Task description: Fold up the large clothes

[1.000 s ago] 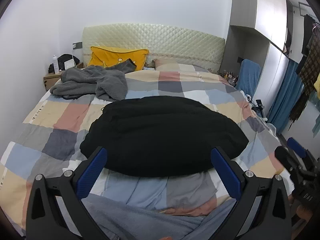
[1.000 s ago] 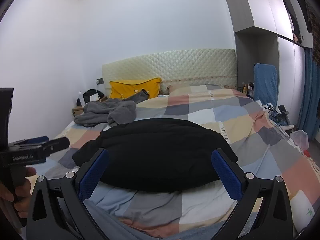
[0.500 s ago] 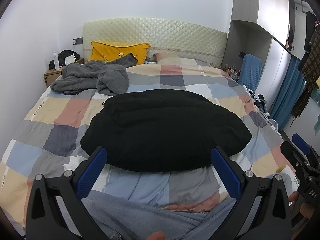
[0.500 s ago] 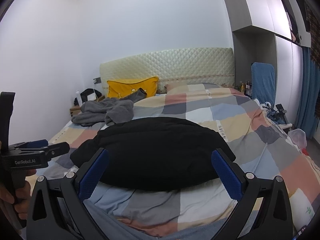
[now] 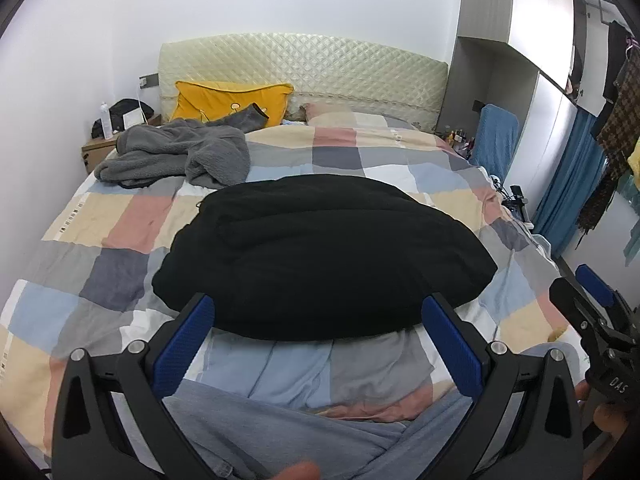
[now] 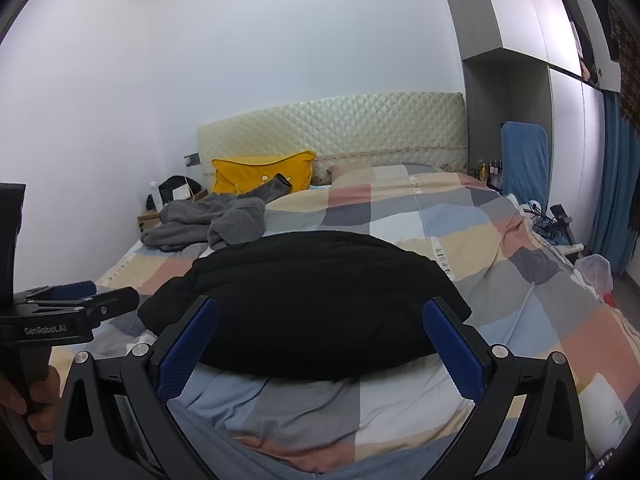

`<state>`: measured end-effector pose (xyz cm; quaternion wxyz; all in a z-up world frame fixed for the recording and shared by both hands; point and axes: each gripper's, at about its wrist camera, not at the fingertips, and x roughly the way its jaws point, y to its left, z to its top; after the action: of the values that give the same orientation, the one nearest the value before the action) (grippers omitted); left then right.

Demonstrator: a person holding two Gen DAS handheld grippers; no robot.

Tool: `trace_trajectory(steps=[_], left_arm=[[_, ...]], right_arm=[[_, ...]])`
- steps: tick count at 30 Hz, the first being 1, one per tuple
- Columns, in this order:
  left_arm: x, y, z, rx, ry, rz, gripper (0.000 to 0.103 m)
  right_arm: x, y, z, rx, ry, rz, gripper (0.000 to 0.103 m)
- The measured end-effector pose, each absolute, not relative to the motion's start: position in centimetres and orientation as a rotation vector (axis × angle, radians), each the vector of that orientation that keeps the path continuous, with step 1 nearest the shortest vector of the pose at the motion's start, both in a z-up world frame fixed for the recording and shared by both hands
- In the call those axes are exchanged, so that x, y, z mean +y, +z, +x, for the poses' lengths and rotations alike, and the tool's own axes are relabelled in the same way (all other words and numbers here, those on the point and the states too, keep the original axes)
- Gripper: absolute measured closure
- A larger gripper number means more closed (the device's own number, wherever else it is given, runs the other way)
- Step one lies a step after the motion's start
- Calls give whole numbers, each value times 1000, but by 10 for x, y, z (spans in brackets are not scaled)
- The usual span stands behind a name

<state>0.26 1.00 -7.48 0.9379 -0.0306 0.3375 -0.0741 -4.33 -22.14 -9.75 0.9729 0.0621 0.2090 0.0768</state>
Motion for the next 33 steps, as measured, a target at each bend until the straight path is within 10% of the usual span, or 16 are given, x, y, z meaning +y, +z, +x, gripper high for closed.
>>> trace_trajectory(steps=[33], left_arm=[[9, -76, 2, 711, -139, -64, 0]], right_arm=[[-225, -96, -45, 419, 158, 132, 0]])
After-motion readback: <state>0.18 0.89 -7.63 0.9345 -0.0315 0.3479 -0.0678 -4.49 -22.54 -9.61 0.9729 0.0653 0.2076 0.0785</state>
